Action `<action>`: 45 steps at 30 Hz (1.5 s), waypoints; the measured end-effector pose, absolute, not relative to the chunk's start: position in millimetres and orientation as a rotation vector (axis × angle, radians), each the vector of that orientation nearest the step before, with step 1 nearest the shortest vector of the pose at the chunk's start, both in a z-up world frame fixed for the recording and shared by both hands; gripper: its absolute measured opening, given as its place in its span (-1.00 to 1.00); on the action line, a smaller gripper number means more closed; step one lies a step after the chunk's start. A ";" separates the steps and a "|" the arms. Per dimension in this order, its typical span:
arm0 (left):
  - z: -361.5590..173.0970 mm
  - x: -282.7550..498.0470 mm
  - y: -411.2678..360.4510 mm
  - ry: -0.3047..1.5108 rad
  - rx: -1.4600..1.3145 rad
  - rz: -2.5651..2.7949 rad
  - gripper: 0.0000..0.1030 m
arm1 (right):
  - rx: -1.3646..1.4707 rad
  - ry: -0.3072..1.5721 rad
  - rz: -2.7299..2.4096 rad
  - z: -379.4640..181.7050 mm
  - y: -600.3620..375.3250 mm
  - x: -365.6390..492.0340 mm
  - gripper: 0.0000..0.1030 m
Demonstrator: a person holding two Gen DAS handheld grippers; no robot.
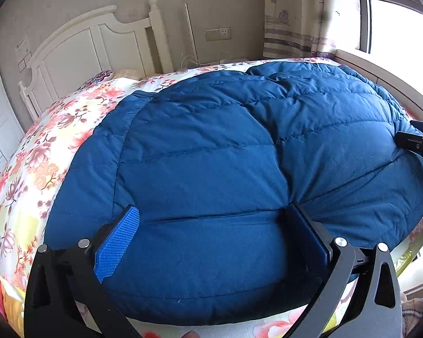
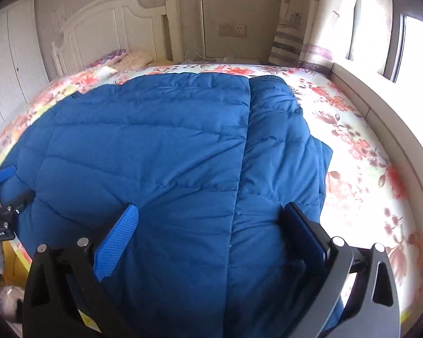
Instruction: Fold large clothes
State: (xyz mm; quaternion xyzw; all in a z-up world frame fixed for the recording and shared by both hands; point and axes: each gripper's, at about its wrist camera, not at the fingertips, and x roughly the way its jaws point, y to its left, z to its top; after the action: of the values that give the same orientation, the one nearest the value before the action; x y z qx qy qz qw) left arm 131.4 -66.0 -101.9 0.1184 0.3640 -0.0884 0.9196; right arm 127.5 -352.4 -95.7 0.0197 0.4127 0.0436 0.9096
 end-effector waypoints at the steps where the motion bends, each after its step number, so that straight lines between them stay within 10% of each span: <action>1: -102.4 131.3 -65.9 0.749 0.244 -0.182 0.91 | 0.020 0.865 0.078 -92.0 -349.6 127.3 0.96; 9: -104.5 131.4 -67.1 0.736 0.250 -0.174 0.91 | -0.111 0.747 0.109 -29.4 -288.6 172.6 0.95; 26: -15.5 215.4 -61.0 0.652 0.277 -0.118 0.91 | -0.125 0.991 0.186 -94.8 -248.3 269.6 0.96; 32: -94.1 338.3 -28.7 0.923 0.264 0.028 0.91 | -0.080 0.963 0.205 -94.7 -254.3 264.7 0.96; 45: -95.5 339.8 -4.5 0.948 0.130 0.004 0.91 | 0.162 1.012 0.055 -105.6 -394.0 265.5 0.95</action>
State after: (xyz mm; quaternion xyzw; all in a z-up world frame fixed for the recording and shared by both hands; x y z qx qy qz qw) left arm 339.8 -4.5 -95.5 0.0626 0.4562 0.0021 0.8876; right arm 265.5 -394.0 -105.6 0.0773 0.4842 0.0265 0.8711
